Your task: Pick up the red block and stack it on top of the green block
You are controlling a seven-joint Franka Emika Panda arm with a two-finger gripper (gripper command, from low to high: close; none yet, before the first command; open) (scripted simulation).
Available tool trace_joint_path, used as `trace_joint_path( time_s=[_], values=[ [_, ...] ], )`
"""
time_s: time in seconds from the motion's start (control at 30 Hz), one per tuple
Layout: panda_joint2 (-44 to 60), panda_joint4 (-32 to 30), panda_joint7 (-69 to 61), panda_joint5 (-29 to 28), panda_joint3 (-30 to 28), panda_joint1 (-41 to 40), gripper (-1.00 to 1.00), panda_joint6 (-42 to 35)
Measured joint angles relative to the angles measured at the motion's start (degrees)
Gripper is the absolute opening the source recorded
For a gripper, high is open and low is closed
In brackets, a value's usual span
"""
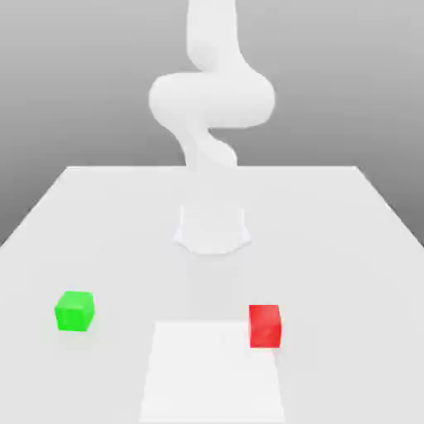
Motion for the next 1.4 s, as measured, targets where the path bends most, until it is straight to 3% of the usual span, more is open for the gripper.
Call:
trace_joint_path(
  time_s=[0.57, 0.67, 0.8, 0.83, 1.07, 1.3, 1.4],
  values=[
    [35.4, -27.9, 10.5, 1.7, 8.8, 3.9, 0.00, 25.0],
    [43.0, -28.9, 13.6, -1.5, 8.9, 3.7, 0.00, 30.9],
    [51.5, -27.9, 17.1, -6.2, 3.7, 7.9, 0.00, 38.1],
    [53.1, -27.7, 17.6, -6.9, 2.6, 8.8, -1.00, 39.4],
    [53.2, -27.7, 17.8, -7.1, 2.5, 8.9, -1.00, 39.6],
    [40.1, -29.6, 12.7, 0.0, 4.8, 8.5, -1.00, 28.4],
    [37.6, -29.2, 12.3, -0.4, 1.2, 3.1, -1.00, 25.6]
  ],
)
